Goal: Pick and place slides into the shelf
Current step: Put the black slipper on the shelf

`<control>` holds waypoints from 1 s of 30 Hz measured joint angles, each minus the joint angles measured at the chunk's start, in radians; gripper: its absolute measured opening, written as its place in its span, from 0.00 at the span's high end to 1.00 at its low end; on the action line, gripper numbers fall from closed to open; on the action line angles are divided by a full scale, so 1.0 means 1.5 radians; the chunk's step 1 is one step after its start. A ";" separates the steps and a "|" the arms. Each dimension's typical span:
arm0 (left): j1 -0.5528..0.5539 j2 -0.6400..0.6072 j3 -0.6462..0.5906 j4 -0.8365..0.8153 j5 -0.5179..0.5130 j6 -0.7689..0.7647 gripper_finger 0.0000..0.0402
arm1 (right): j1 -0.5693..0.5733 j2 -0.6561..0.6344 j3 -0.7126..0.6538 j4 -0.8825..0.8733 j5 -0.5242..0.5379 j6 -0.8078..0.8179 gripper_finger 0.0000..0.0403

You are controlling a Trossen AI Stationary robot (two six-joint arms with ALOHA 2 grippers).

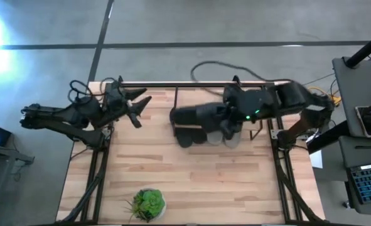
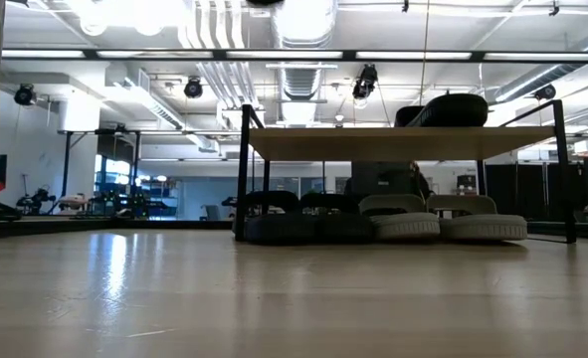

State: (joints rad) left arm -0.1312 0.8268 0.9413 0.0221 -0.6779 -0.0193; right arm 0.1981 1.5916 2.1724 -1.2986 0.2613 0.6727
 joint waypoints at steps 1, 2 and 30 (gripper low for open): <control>0.006 0.009 0.000 -0.003 0.012 0.000 0.59 | -0.003 -0.004 0.002 0.007 -0.043 0.000 0.98; 0.013 0.022 0.000 -0.005 0.031 -0.001 0.59 | -0.006 -0.004 0.005 0.008 -0.081 0.001 0.98; 0.219 0.232 0.066 -0.072 0.373 -0.163 0.59 | -0.345 0.063 0.014 -0.174 -0.471 -0.201 0.97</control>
State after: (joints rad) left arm 0.1975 1.1748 1.0402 -0.0857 -0.1184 -0.2641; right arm -0.3200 1.6856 2.1929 -1.5590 -0.4447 0.3712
